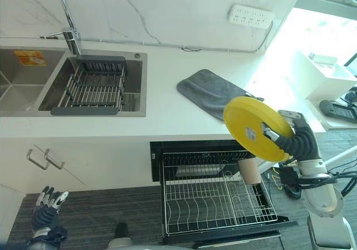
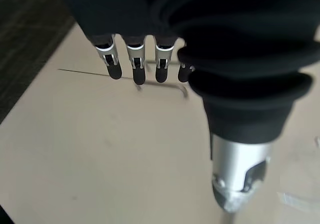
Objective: Place the dishes in the dishwasher.
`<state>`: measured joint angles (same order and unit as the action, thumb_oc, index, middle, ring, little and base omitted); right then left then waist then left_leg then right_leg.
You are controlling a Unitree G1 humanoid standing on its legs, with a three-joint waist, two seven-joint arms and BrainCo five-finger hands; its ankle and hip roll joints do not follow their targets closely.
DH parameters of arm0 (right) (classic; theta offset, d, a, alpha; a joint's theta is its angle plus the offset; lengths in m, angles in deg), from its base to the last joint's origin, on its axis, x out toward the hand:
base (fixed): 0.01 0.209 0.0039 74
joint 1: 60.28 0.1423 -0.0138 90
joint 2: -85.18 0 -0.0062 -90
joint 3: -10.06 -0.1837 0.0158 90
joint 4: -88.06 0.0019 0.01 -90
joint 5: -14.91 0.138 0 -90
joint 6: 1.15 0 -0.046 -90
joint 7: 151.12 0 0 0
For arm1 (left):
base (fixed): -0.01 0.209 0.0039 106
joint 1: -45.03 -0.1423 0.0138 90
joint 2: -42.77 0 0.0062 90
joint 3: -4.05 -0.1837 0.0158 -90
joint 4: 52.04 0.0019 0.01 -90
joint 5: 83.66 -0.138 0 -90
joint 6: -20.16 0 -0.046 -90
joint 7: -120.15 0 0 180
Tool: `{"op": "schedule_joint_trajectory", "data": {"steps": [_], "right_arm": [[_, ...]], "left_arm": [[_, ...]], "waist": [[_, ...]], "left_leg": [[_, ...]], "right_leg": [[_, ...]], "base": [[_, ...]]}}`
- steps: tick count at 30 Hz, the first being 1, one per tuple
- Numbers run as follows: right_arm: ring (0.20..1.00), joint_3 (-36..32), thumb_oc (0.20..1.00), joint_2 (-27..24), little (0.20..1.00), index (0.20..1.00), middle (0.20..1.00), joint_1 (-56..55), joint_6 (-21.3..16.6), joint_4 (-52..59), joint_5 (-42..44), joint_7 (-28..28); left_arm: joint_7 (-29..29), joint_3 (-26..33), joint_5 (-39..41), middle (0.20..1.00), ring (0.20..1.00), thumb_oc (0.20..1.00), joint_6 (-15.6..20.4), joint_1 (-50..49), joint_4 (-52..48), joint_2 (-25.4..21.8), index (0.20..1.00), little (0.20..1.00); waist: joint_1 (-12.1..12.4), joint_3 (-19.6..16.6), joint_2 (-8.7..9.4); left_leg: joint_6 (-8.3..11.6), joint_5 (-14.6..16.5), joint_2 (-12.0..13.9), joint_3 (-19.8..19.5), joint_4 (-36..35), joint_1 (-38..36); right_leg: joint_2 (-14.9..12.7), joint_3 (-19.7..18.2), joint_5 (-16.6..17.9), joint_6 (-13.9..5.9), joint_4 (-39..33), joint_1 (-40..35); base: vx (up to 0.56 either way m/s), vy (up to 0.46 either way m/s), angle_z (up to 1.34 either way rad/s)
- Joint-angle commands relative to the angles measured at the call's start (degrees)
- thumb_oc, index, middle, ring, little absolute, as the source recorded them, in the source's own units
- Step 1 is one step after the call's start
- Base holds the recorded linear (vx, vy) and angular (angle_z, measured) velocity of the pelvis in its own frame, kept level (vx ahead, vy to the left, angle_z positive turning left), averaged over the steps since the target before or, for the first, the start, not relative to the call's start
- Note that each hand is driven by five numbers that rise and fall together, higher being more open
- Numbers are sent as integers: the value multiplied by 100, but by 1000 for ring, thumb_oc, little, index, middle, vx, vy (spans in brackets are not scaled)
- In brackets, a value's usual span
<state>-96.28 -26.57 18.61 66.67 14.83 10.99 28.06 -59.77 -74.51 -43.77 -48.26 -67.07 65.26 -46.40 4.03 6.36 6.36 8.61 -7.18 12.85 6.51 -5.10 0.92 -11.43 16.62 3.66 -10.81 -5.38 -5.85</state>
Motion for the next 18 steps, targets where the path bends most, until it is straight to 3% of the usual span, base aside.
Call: {"op": "schedule_joint_trajectory", "data": {"steps": [1,3,7,9,10,18], "right_arm": [[200,-383,200,-485,200,200,200,382,-904,578,-943,-552],[200,-412,200,-820,200,200,200,266,-1267,680,-1914,-937],[200,-367,200,-969,200,200,200,299,-1268,607,-2107,-1071],[200,-145,200,-1321,200,200,200,387,-1373,472,-2913,-1779],[200,-87,200,-1349,200,200,200,413,-1448,459,-3057,-1850],[200,63,200,-1441,200,200,200,386,-1636,327,-3065,-1822]], "left_arm": [[-75,171,84,1000,1000,1000,681,351,-220,-223,1000,1000],[-203,500,230,1000,1000,1000,744,395,404,-106,1000,1000],[-210,586,291,1000,1000,1000,751,413,612,-97,1000,1000],[-41,740,539,1000,1000,1000,690,475,1292,4,1000,1000],[-9,745,646,1000,1000,1000,609,498,1398,41,1000,1000],[30,833,865,1000,1000,1000,469,568,1715,129,1000,1000]], "waist": [[159,-167,-134],[169,-220,-107],[176,-228,-96],[230,-259,-64],[228,-270,-60],[241,-286,-68]], "left_leg": [[-22,706,230,-140,10,-407],[-1,699,243,-111,10,-382],[4,697,239,-108,10,-377],[0,686,235,-113,10,-369],[-2,687,235,-113,10,-364],[-12,694,211,-140,10,-341]], "right_leg": [[-353,0,-65,-250,38,-5],[-345,40,-75,-275,38,7],[-333,48,-78,-277,38,10],[-285,66,-94,-276,38,13],[-277,63,-98,-279,38,15],[-269,75,-106,-294,38,22]], "base": [[0,0,0],[-46,8,-3],[-19,6,-1],[-56,40,-1],[-29,36,-8],[-5,13,-1]]}}
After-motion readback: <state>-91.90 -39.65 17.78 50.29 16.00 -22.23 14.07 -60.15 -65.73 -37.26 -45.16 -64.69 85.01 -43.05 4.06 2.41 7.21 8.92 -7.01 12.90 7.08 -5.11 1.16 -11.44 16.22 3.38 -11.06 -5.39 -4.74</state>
